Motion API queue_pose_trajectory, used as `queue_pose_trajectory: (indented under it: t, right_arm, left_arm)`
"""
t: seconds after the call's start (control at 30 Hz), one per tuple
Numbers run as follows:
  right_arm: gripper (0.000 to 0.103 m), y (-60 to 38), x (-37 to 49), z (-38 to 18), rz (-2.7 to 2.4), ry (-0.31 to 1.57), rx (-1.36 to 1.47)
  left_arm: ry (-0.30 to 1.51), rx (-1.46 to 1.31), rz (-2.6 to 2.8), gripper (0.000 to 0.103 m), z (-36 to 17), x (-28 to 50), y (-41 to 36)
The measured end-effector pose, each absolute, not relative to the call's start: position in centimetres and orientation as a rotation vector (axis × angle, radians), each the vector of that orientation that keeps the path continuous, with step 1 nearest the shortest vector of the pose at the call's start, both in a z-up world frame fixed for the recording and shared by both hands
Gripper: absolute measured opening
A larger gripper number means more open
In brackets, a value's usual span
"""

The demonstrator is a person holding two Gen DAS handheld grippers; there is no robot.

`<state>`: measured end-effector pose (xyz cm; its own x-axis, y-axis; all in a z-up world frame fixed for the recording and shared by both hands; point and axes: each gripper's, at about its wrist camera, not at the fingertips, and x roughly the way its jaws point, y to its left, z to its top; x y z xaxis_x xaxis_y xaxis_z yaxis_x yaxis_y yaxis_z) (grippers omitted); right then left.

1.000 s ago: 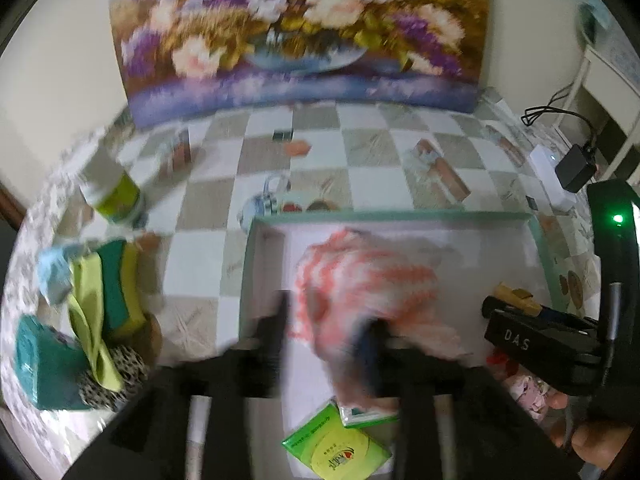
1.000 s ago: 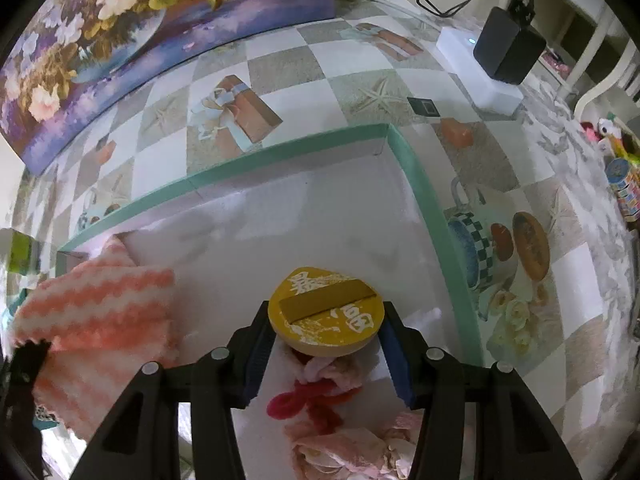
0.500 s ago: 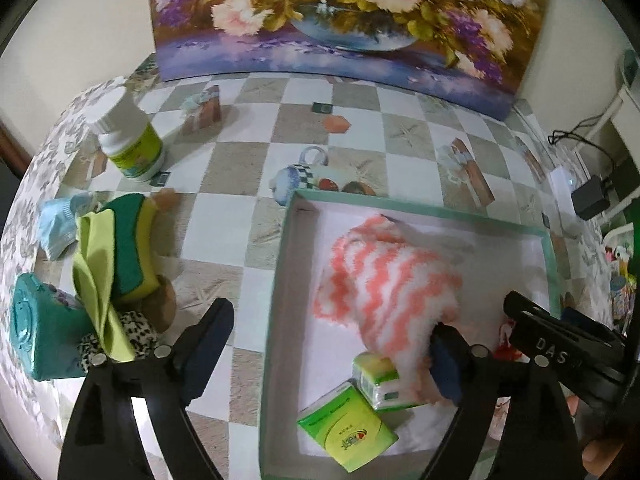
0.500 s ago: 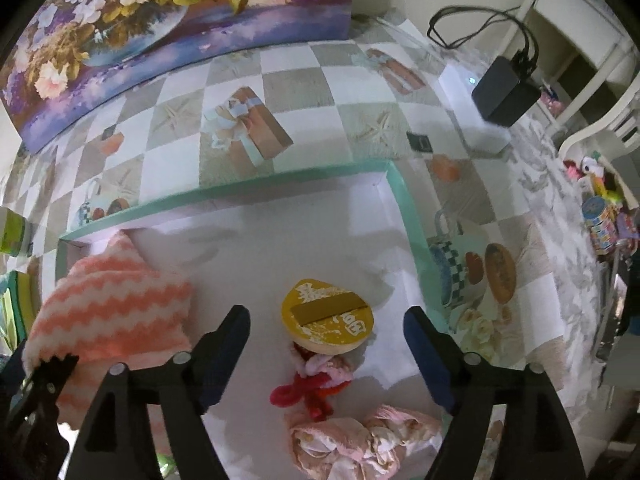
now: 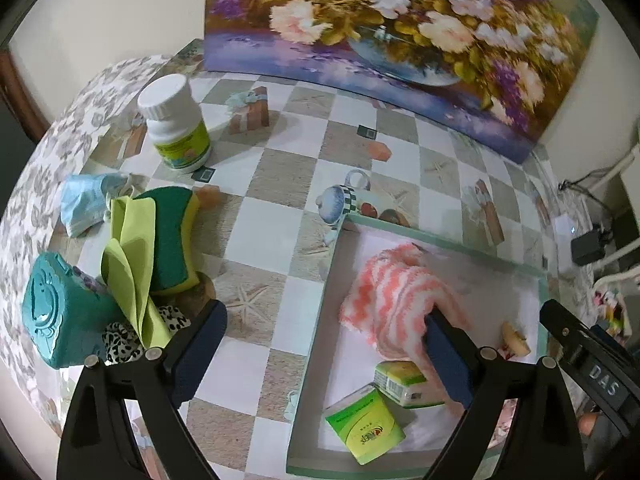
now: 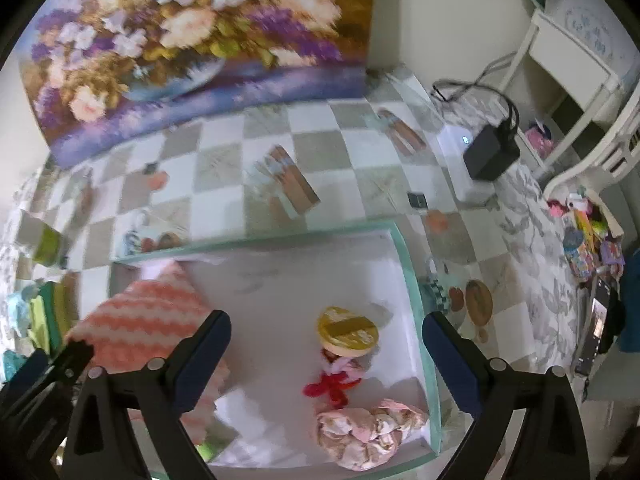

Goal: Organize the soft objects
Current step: 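Move both grippers back over the pile of soft items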

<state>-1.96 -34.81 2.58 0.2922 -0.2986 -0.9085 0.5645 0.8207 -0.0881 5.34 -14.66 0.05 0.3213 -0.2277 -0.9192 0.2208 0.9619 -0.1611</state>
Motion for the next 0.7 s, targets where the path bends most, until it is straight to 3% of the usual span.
queue_pose_trajectory:
  t: [0.13,0.23,0.7]
  right_arm:
    - [0.098,-33.8,-1.8,4.1,-0.574,1.101,0.249]
    - [0.098,-33.5,-1.8,4.7,-0.569,1.083,0.25]
    - [0.098,-33.6,-1.6,3.8,-0.571,1.113,0.253]
  left_arm:
    - [1.215,-0.022,-0.302,0.095,0.1,5.5,-14.3]
    - [1.232,0.015,-0.305,0.101,-0.6,5.5,-14.8]
    - [1.324,0.099,-0.265,0.101,-4.8,5.3,-16.4]
